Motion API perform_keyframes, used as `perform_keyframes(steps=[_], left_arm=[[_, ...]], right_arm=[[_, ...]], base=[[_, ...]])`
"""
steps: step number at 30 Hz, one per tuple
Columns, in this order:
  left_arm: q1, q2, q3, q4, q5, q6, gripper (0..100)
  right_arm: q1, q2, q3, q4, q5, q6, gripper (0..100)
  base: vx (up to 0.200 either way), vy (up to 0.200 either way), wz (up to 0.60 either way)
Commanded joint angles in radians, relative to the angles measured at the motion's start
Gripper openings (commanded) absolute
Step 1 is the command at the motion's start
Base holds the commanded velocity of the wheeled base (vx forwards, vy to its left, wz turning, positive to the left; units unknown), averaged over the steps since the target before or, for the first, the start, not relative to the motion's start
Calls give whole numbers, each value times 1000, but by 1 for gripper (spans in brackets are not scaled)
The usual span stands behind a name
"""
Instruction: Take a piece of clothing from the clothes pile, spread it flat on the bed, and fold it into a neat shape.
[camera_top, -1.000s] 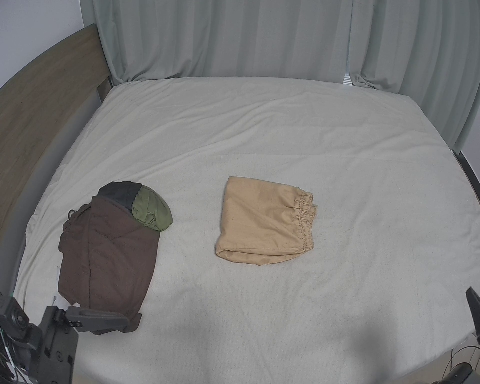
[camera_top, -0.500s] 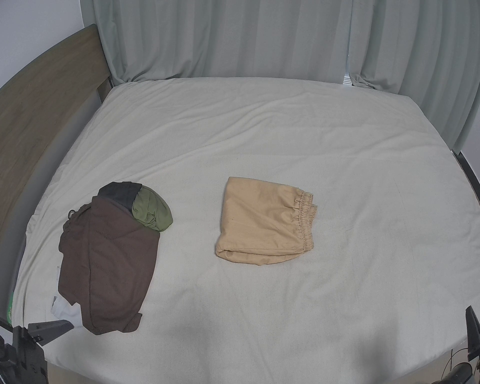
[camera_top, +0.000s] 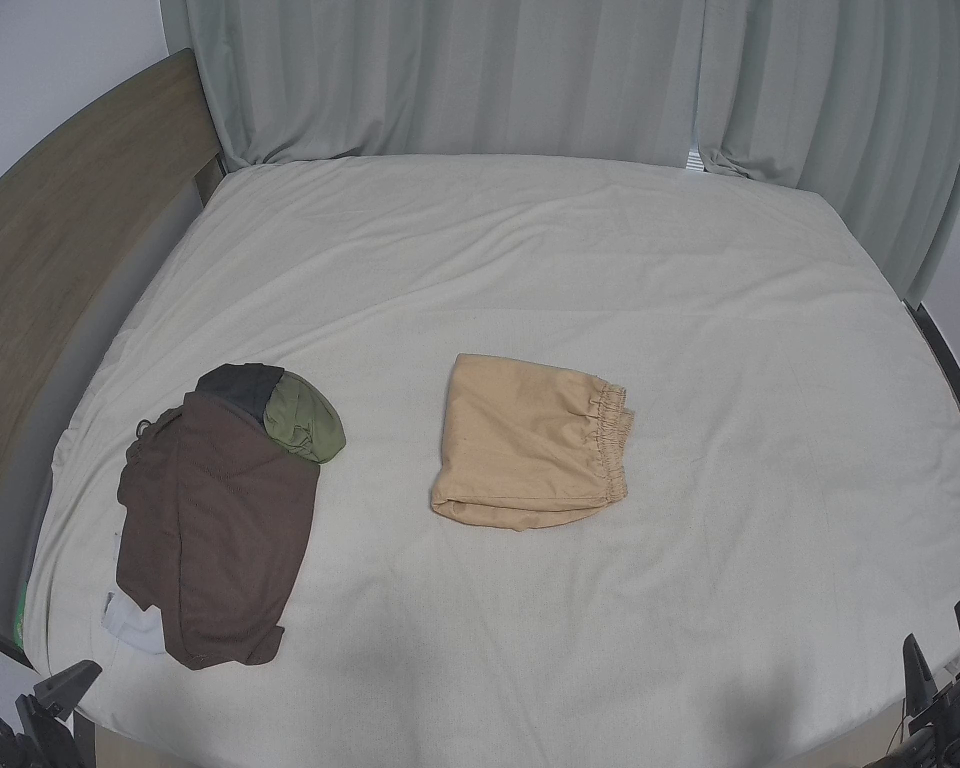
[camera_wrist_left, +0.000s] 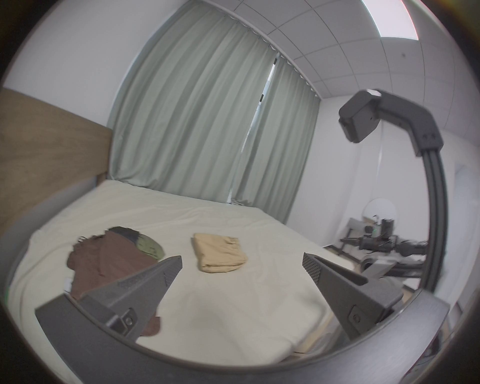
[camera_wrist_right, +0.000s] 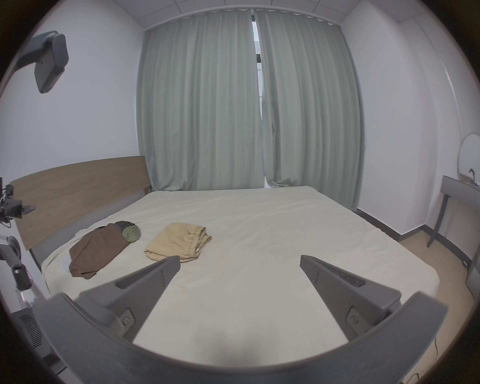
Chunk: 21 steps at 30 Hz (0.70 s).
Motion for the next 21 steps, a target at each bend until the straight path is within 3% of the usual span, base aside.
perform_keyframes(steps=[1,3,8,9,10,13,17,21], left_arm=[[38,-94,44,94,121,160,100],[38,-94,41,158,175,213,100],[40,-94,44,129,281,220,100],[40,-94,44,129,359,218,100],[40,-94,44,129,368,218,100],[41,-94,43,137,601,244,100],[41,-94,43,138,623,275,100],[37,-94,41,144,564,287,100]], right_arm=[[-7,-22,18,26,-25,1,100],[-6,-22,18,26,-23,1,100],[-4,-22,18,30,-19,-12,100],[-4,-22,18,32,-19,-15,100],[-4,-22,18,30,-19,-15,100],[-6,-22,18,32,-19,-12,100],[-7,-22,18,34,-17,-19,100],[-7,-22,18,34,-8,-28,100]], base=[[0,0,0],[0,0,0],[0,0,0],[0,0,0],[0,0,0],[0,0,0],[0,0,0],[0,0,0]])
